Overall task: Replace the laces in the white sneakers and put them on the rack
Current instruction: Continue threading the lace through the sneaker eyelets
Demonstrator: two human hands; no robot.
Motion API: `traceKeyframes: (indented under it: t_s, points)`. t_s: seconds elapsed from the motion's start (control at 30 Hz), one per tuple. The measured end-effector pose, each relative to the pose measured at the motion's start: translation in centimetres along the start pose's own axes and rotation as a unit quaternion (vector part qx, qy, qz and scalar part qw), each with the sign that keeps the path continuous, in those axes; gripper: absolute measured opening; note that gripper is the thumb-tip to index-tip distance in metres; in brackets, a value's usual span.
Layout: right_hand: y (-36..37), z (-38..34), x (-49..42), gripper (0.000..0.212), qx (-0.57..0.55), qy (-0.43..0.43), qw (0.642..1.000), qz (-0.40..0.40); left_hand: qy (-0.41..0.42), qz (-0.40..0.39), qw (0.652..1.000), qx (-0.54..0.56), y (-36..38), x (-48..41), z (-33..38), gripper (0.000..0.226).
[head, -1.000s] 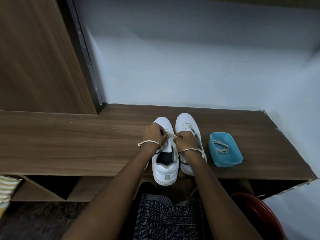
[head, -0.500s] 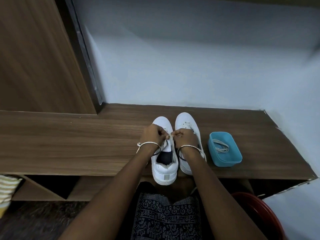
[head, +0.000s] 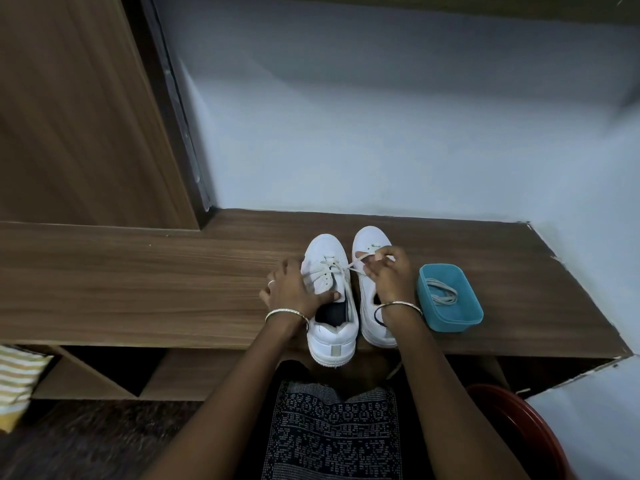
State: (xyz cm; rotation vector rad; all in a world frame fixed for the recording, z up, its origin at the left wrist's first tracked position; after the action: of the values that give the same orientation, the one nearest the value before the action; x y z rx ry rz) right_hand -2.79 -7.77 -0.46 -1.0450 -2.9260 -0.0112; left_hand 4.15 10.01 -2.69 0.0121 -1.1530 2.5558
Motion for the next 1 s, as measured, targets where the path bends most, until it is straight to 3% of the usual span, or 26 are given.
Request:
traceKeyframes:
  t_s: [0.1,0.2,0.27,0.37,0.43,0.57,0.7,0.77,0.87,0.93,1.0]
  points:
    - [-1.3,-1.2,0.7,0.026,-0.179,0.006,0.984,-0.014,-0.029,0.048,0.998,0.009,0.2,1.0,-0.5,0.107]
    - [-3.3,-1.7,1.0,0.025,-0.223,0.022,0.974,0.024,-0.061,0.085,0.994,0.021,0.6,1.7,-0.9,0.106]
    - [-4.8,-1.5,0.8,0.020,-0.140,0.036,0.989,0.039,-0.069,0.101,0.992,0.039,0.9,2.1,-0.9,0.105]
    - [-5.5,-1.6,0.7,0.009,0.094,-0.004,0.996,0.005,-0.083,0.112,0.987,0.081,1.5,2.4,-1.2,0.109]
    - [-4.4,-1.7,0.8,0.006,0.256,-0.044,0.965,-0.039,-0.089,0.115,0.983,0.109,1.8,2.4,-1.4,0.114]
    - [-0.3,-1.5,1.2,0.013,0.426,-0.096,0.891,-0.129,-0.071,0.128,0.978,0.146,2.0,2.3,-1.8,0.114]
    - [2.1,-1.0,0.8,0.018,0.550,-0.082,0.824,-0.107,-0.061,0.118,0.975,0.177,2.3,2.1,-2.1,0.111]
    - [2.2,-0.7,0.8,0.020,0.569,-0.073,0.813,-0.102,-0.059,0.117,0.973,0.191,2.5,1.9,-2.2,0.109]
    - [0.8,-0.5,0.9,0.018,0.484,-0.094,0.866,-0.089,-0.053,0.115,0.971,0.205,2.7,1.7,-2.3,0.106]
    - [-0.6,-0.7,1.2,0.014,0.366,-0.101,0.922,-0.072,-0.052,0.113,0.966,0.227,2.9,1.6,-2.6,0.102]
    - [-2.1,-0.6,1.5,0.016,0.202,-0.038,0.977,-0.058,-0.055,0.106,0.960,0.252,3.0,1.4,-2.9,0.102]
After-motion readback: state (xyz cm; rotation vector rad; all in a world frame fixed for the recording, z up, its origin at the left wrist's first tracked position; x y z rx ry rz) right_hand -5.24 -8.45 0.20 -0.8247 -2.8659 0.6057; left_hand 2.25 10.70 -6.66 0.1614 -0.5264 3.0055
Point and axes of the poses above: each hand's wrist, its own x-axis away from the middle knuckle, its own y-axis out of the palm, z = x × y, the point moved 4 cm from there along -x, towards the middle knuckle, and after that the axes turned 6 degrees about -z, right-handed, at the moved point
